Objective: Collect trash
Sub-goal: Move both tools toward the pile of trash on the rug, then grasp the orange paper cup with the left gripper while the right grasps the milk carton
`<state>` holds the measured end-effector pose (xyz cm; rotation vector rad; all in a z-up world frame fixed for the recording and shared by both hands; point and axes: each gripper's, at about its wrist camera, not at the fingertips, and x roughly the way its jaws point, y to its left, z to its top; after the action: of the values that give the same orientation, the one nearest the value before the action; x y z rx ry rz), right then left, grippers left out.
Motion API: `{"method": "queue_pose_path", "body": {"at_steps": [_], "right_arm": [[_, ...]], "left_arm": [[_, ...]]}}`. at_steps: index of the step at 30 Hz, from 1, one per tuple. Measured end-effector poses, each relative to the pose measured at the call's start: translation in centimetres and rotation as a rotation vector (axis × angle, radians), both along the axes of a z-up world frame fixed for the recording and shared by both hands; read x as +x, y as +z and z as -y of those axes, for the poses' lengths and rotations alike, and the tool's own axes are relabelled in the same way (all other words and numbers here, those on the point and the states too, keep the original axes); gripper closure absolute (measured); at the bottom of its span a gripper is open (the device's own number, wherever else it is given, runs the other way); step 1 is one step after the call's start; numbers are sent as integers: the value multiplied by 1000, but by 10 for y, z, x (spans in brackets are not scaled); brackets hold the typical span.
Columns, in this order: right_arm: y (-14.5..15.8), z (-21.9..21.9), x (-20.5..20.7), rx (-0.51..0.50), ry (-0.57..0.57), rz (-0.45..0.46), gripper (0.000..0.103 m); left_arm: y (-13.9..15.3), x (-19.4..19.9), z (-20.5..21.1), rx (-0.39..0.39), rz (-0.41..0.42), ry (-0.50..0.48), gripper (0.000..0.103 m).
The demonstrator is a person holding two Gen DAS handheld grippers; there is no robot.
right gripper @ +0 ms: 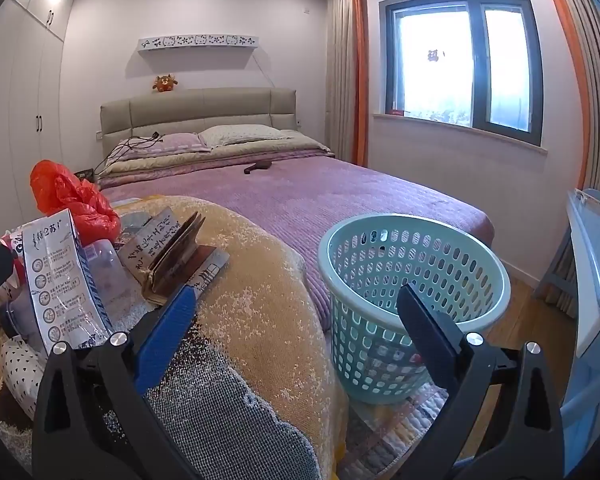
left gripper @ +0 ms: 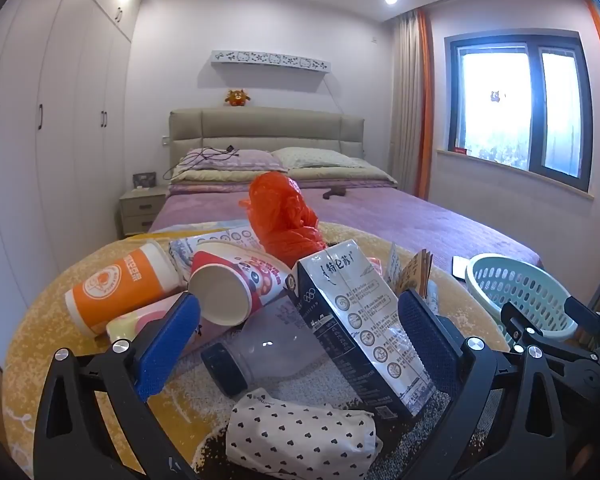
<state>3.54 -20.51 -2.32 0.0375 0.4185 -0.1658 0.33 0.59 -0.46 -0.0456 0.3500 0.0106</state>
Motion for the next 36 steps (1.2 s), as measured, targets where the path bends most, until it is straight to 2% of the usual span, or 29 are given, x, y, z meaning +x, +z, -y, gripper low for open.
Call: {"method": "queue_pose_path", "body": {"at_steps": [24, 27, 31, 33, 36], "right_arm": [[-4, 1, 2, -1, 6, -11, 8], [0, -3, 2, -23, 36, -13, 8], [10, -9, -1, 15, 144, -33, 8], [16, -16, -1, 25, 205, -43, 8], [24, -32, -7, 36, 278, 10, 8]], "left_arm": [[-1, 0, -2, -19, -8, -14, 7], [-2, -6, -8, -41, -41, -33, 7], [-3, -18, -32, -93, -85, -16, 7], [-1, -23, -48, -93, -101, 24, 7], [5, -30, -77, -100, -102, 89, 7]]}}
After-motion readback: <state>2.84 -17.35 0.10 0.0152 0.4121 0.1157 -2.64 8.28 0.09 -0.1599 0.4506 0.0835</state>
